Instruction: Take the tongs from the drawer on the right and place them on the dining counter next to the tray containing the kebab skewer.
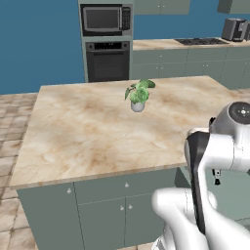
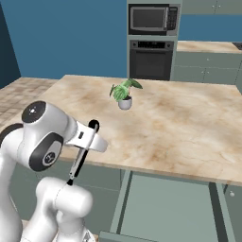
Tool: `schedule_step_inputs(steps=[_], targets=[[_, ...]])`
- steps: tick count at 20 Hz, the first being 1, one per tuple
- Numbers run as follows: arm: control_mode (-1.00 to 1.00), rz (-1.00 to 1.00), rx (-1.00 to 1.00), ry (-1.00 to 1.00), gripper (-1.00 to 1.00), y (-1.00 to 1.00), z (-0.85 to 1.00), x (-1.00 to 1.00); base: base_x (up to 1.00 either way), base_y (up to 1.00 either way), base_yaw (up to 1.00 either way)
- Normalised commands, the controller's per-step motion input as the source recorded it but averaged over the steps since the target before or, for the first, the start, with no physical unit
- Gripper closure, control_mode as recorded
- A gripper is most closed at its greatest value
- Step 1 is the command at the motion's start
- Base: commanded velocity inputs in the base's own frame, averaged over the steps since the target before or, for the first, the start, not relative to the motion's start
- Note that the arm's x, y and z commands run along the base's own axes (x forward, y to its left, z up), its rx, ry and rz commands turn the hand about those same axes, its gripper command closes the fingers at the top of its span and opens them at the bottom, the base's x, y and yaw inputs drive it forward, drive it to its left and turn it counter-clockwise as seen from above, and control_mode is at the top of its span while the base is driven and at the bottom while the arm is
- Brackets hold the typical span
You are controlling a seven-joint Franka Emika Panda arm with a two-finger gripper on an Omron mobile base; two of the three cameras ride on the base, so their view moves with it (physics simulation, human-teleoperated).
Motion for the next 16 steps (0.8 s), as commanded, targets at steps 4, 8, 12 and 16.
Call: schedule_step_inputs(steps=[4, 8, 12, 16], targets=[[-1.0, 0.18, 0.01, 0.01, 1.0, 0.29, 0.07, 0.0, 0.0, 0.0, 0.0], [-1.0, 0.2, 0.02, 0.02, 1.0, 0.35, 0.0, 0.0, 0.0, 0.0, 0.0], [-1.0, 0.19, 0.03, 0.01, 1.0, 0.29, 0.0, 0.0, 0.0, 0.0, 0.0], [-1.0, 0.02, 0.0, 0.02, 1.0, 0.07, 0.0, 0.0, 0.0, 0.0, 0.0]])
